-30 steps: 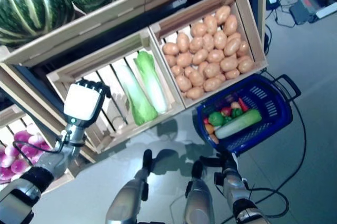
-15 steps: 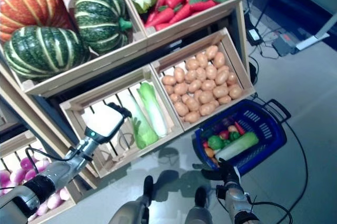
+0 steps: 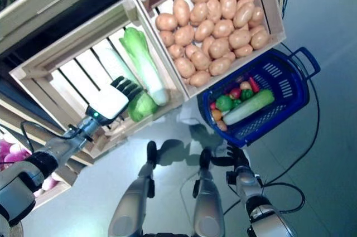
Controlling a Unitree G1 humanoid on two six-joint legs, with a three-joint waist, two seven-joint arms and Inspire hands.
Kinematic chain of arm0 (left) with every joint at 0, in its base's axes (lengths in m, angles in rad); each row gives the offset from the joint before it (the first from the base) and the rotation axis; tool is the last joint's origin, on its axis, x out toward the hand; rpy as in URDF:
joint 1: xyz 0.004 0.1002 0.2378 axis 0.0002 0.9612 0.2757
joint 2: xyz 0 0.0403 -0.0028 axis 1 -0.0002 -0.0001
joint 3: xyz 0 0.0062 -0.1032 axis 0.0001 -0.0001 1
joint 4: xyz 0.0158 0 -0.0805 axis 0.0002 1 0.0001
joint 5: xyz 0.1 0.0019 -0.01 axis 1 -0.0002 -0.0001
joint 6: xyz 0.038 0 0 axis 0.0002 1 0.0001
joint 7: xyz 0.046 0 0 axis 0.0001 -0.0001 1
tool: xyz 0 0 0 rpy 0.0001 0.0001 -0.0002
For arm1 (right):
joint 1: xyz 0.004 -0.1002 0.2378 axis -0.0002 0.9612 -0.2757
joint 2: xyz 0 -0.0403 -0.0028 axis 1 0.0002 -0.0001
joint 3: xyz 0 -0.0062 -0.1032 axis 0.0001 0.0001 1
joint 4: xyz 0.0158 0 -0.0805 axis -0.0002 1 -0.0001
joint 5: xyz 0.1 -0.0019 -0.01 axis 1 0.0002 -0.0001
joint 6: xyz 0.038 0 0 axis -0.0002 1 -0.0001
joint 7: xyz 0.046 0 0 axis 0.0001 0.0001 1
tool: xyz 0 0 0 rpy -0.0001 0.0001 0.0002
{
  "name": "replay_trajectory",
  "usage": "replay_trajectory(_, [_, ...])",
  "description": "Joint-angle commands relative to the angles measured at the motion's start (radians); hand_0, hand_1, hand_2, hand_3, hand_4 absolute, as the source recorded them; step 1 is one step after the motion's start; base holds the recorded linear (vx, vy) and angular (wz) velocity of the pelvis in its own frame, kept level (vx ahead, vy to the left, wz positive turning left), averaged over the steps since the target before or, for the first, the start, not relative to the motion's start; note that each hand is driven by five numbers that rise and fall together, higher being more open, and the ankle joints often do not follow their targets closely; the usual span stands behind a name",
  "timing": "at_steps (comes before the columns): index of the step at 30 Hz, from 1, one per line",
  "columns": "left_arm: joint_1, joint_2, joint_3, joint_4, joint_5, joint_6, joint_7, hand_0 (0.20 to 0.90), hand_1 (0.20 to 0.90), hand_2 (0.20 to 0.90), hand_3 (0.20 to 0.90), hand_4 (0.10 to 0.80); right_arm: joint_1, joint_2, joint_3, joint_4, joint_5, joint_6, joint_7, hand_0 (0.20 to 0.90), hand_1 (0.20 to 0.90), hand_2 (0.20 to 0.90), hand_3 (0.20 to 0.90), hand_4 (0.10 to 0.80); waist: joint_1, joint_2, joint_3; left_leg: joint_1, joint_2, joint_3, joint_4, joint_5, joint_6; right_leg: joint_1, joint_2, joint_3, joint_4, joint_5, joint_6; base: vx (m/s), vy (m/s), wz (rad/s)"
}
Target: Put vegetables into the basket
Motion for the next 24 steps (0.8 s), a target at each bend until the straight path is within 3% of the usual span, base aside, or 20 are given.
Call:
replay_trajectory(1, [-0.136,0.084,0.052,0.014,-0.021,0.048,0.02,0.9,0.9,0.9,0.9,0.8,-0.019,-0.066,0.002,-0.053,0.023,-0.059,-0.008,0.9,0.9,0.9,0.9,0.8,-0.005,-0.048,0.008,-0.102,0.0,0.009,0.114,-0.065,0.007,-0.069,0.007,-0.01,0.043,0.028,-0.084,-0.054,-0.016,0.0])
replay_trajectory(6, [-0.166,0.089,0.045,0.037,0.006,0.114,0.041,0.9,0.9,0.9,0.9,0.8,-0.062,-0.077,0.011,-0.059,0.041,-0.06,-0.011,0.9,0.9,0.9,0.9,0.8,-0.001,-0.055,0.008,-0.18,0.002,0.006,0.141,-0.056,0.003,-0.133,0.005,-0.02,0.068,0.025,-0.089,-0.046,-0.022,0.01])
replay_trajectory(19, [-0.235,0.11,0.022,0.069,0.101,0.129,-0.006,0.9,0.9,0.9,0.9,0.8,-0.125,-0.111,0.003,-0.07,0.08,-0.07,-0.014,0.9,0.9,0.9,0.9,0.8,0.0,-0.055,0.008,-0.293,-0.001,-0.003,0.212,-0.063,0.0,-0.237,-0.001,-0.02,0.124,0.014,-0.096,-0.009,-0.006,0.03])
replay_trajectory(24, [-0.269,0.114,0.036,0.103,0.12,0.154,0.108,0.9,0.9,0.9,0.9,0.8,-0.148,-0.13,0.0,-0.063,0.098,-0.076,-0.012,0.9,0.9,0.9,0.9,0.8,-0.002,-0.061,0.008,-0.328,0.0,0.0,0.228,-0.066,-0.001,-0.273,-0.001,-0.013,0.137,0.012,-0.097,0.0,0.0,0.0])
